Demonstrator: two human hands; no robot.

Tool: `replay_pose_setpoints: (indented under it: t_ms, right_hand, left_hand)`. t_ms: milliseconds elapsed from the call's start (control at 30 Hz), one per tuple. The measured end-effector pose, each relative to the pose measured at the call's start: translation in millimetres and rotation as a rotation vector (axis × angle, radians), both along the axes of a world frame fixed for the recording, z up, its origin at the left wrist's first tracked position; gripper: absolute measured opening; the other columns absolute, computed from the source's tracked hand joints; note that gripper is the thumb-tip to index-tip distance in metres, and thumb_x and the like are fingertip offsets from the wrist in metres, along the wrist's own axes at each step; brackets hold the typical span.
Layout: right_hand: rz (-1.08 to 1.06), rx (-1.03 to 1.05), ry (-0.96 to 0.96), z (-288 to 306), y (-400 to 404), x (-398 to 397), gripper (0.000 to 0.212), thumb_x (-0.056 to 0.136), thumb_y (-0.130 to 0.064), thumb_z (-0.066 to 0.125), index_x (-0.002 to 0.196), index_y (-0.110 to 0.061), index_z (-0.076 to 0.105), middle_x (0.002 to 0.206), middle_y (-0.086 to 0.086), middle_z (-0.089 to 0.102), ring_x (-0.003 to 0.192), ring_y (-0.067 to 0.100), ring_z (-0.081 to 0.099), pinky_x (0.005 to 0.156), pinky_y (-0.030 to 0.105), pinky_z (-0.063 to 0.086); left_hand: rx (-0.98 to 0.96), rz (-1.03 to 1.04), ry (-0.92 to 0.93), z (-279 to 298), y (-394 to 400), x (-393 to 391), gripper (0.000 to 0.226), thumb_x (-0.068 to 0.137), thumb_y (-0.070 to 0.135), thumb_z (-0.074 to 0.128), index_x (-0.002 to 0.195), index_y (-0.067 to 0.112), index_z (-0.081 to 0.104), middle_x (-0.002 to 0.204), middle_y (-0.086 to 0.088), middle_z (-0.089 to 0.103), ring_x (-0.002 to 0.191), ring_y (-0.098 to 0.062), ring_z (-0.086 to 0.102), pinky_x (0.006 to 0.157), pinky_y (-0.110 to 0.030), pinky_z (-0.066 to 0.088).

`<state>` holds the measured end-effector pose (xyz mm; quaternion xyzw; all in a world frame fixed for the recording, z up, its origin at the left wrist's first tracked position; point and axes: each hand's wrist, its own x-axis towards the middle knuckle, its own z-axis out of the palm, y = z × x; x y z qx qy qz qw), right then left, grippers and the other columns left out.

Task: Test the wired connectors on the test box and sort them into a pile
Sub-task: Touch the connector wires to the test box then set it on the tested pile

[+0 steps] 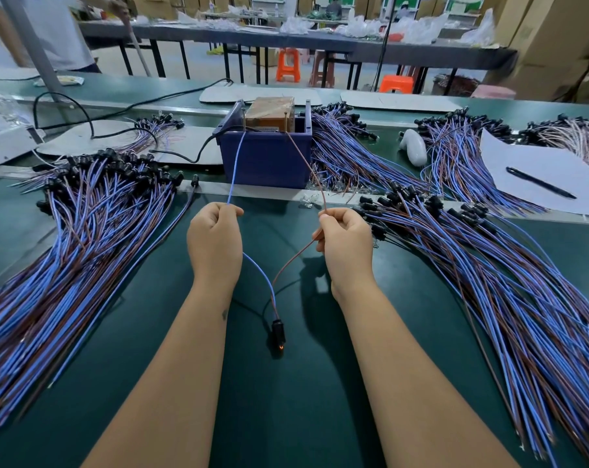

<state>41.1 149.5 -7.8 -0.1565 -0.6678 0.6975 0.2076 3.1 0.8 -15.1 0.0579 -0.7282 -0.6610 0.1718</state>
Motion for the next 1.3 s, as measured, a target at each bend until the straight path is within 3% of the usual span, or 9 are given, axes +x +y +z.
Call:
replay_pose_setpoints:
  t_ms: [733, 867, 1000, 1133, 1200, 1300]
  right_hand:
    - [0.01, -0.016, 0.04, 1.9, -0.8, 0.9, 0.013, 0.095, -0.009, 0.053, 0.089, -0.017, 0.061, 0.061, -0.006, 0.058, 0.053, 0.003, 0.052, 0.05, 0.017, 0.042]
    - [0.037, -0.04, 0.136, 3.5, -0.6, 2.4, 0.015, 0.092, -0.005, 0.056, 0.086, -0.016, 0.064, 0.058, -0.009, 0.057, 0.054, 0.003, 0.052, 0.052, 0.018, 0.043]
    - [0.191, 0.116, 0.129, 1.6, -8.2, 2.5, 0.019, 0.091, -0.004, 0.061, 0.083, -0.02, 0.067, 0.063, -0.003, 0.058, 0.059, 0.009, 0.052, 0.058, 0.022, 0.043]
    - [0.298, 0.256, 0.112, 0.4, -13.0, 3.7, 0.019, 0.09, -0.003, 0.063, 0.083, -0.019, 0.069, 0.063, 0.007, 0.057, 0.059, 0.016, 0.05, 0.059, 0.029, 0.041]
    - [0.337, 0.167, 0.116, 1.5, -12.3, 5.4, 0.018, 0.095, -0.004, 0.057, 0.088, -0.015, 0.069, 0.06, 0.004, 0.056, 0.053, 0.011, 0.049, 0.053, 0.023, 0.042]
    - [0.399, 0.165, 0.104, 2.0, -11.8, 5.5, 0.034, 0.095, 0.003, 0.052, 0.119, -0.018, 0.063, 0.076, 0.008, 0.057, 0.058, 0.01, 0.049, 0.06, 0.023, 0.046]
  left_hand:
    - [0.054, -0.044, -0.01, -1.0, -1.2, 0.0, 0.025, 0.089, 0.015, 0.043, 0.075, 0.022, 0.063, 0.045, 0.014, 0.037, 0.039, -0.003, 0.029, 0.038, -0.015, 0.025]
    - [0.125, -0.246, -0.088, 2.8, 5.8, -1.2, 0.029, 0.095, 0.015, 0.054, 0.078, 0.026, 0.075, 0.056, 0.01, 0.045, 0.05, -0.005, 0.038, 0.05, -0.019, 0.034]
    - [0.223, -0.502, -0.09, 6.6, 20.0, 8.3, 0.022, 0.098, 0.014, 0.055, 0.096, 0.021, 0.075, 0.053, 0.015, 0.052, 0.049, -0.001, 0.046, 0.049, -0.013, 0.04]
    - [0.226, -0.546, -0.115, 9.8, 22.2, 12.5, 0.021, 0.098, 0.017, 0.056, 0.091, 0.021, 0.075, 0.068, -0.002, 0.057, 0.06, -0.013, 0.05, 0.058, -0.019, 0.048]
    - [0.279, -0.506, -0.141, 10.9, 20.8, 11.1, 0.018, 0.098, 0.015, 0.056, 0.09, 0.017, 0.073, 0.066, -0.007, 0.053, 0.058, -0.02, 0.046, 0.061, -0.026, 0.047]
    - [0.544, -0.472, -0.14, 14.4, 15.0, 6.7, 0.017, 0.099, 0.012, 0.053, 0.086, 0.015, 0.064, 0.054, 0.005, 0.049, 0.045, -0.007, 0.045, 0.046, -0.017, 0.04]
